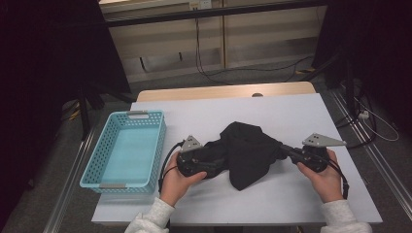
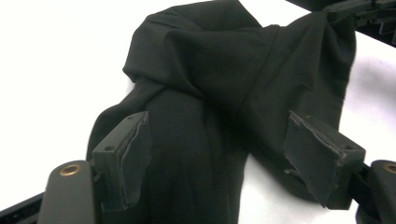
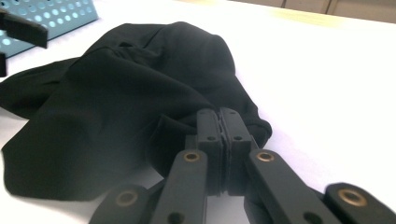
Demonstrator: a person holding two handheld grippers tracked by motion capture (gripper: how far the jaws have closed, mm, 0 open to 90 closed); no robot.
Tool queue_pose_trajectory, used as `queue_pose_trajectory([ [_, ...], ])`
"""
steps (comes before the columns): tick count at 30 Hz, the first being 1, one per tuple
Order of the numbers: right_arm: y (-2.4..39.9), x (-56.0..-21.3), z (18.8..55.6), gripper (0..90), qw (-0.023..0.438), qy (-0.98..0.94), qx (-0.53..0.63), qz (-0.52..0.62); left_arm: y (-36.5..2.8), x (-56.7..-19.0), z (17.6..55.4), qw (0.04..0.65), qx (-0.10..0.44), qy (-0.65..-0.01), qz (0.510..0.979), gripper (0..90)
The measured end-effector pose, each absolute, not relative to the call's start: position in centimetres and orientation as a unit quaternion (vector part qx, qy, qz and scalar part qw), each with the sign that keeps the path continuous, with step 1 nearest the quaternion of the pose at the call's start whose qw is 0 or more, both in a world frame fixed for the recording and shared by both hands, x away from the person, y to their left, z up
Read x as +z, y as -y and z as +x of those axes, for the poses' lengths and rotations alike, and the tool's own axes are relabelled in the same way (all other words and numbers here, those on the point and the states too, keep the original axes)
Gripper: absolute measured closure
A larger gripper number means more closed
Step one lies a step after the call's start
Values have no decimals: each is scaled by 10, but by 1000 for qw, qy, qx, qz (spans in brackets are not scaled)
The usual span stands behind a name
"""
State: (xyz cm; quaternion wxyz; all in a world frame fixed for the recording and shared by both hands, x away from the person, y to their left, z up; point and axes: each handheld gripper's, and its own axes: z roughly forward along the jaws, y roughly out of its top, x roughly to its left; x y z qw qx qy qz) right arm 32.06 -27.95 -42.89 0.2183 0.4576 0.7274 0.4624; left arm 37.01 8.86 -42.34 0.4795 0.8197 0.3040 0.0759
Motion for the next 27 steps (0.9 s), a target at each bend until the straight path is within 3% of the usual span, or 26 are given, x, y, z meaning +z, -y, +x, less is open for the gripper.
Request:
queue_pose_trajectory([
  [15,295,-434,318,887,227,-717,448,484,-60,-443,359,453,58,-266,849,259],
  [27,305,-439,308,885,217,-711,453,492,-28,-458,355,433,54,-229,870,397],
])
